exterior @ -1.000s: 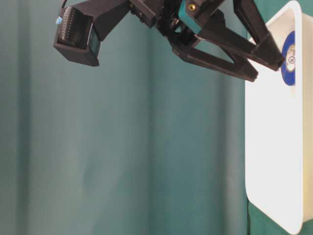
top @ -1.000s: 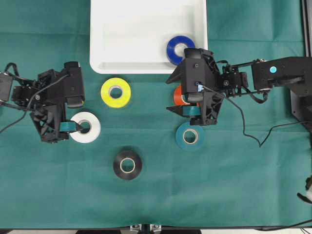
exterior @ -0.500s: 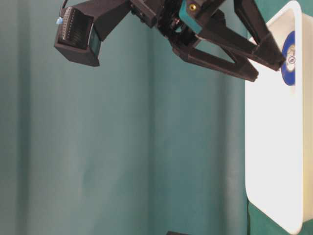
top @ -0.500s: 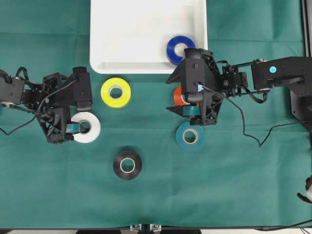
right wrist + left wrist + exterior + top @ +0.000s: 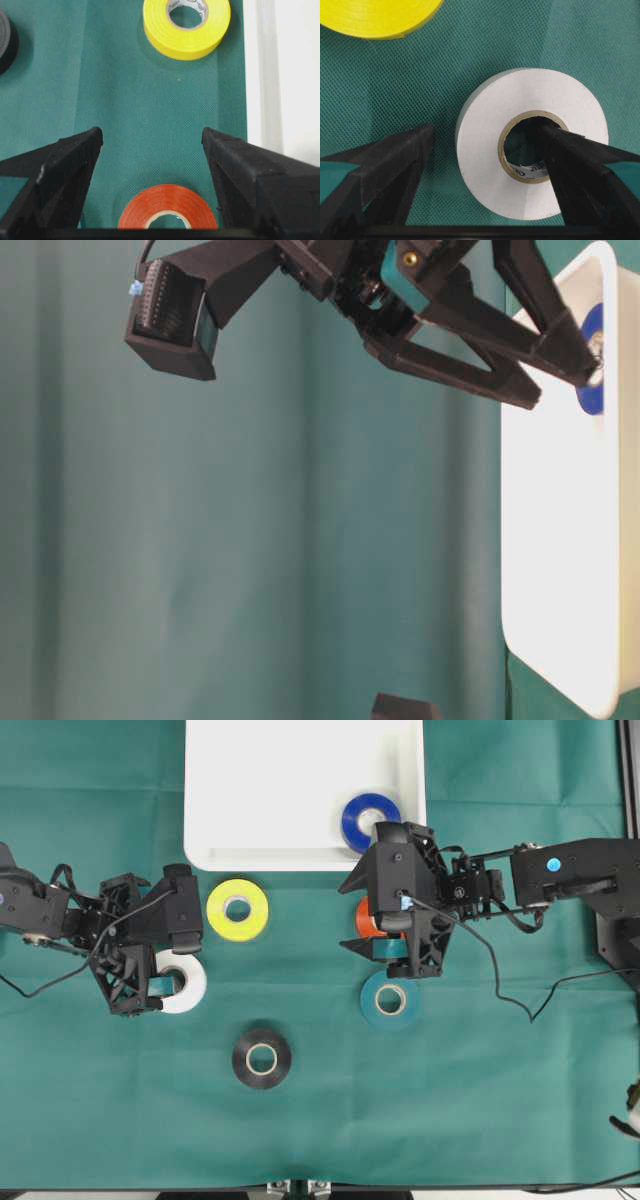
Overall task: Put the tape alternately from left to right into the white case.
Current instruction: 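Move the left gripper over the white tape roll and grasp its rim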
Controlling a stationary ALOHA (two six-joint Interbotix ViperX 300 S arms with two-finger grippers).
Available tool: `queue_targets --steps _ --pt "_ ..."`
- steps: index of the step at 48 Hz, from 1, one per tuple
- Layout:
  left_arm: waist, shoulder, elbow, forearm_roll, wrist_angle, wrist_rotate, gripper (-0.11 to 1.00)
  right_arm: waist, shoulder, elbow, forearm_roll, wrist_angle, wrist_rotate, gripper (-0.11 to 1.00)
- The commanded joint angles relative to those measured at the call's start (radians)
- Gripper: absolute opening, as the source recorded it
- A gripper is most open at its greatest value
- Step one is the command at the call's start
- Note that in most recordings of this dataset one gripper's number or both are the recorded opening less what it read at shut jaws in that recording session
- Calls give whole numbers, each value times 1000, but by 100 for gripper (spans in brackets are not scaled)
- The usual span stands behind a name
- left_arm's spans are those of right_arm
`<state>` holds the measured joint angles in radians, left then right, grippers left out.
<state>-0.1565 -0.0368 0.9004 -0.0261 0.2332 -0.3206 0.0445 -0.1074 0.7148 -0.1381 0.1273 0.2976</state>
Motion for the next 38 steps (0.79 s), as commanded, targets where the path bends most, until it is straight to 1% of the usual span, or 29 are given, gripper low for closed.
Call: queue_targets --steps 1,4,8,11,13,16,19,38 --pt "-3 -8 -17 2 -6 -2 64 5 -9 -9 -3 -9 -2 84" --pt "-3 -8 -17 0 -6 -2 52 5 -9 -9 -3 -9 -2 84" --pt "-3 -8 -17 2 -5 -2 30 6 -9 -3 -3 -17 -2 84" --pt "-3 -9 -17 0 -2 0 15 6 -9 0 -3 -28 -2 84" --pt "-3 -9 -17 2 0 0 7 5 -9 3 -3 -34 -2 84" --pt "-3 -9 -17 2 2 0 -1 6 -9 6 -3 -41 0 84" --pt "-3 -8 -18 2 8 0 -3 5 -9 6 -3 -48 0 84" --pt "-3 -8 -25 2 31 0 -3 6 -9 5 -3 -51 0 84"
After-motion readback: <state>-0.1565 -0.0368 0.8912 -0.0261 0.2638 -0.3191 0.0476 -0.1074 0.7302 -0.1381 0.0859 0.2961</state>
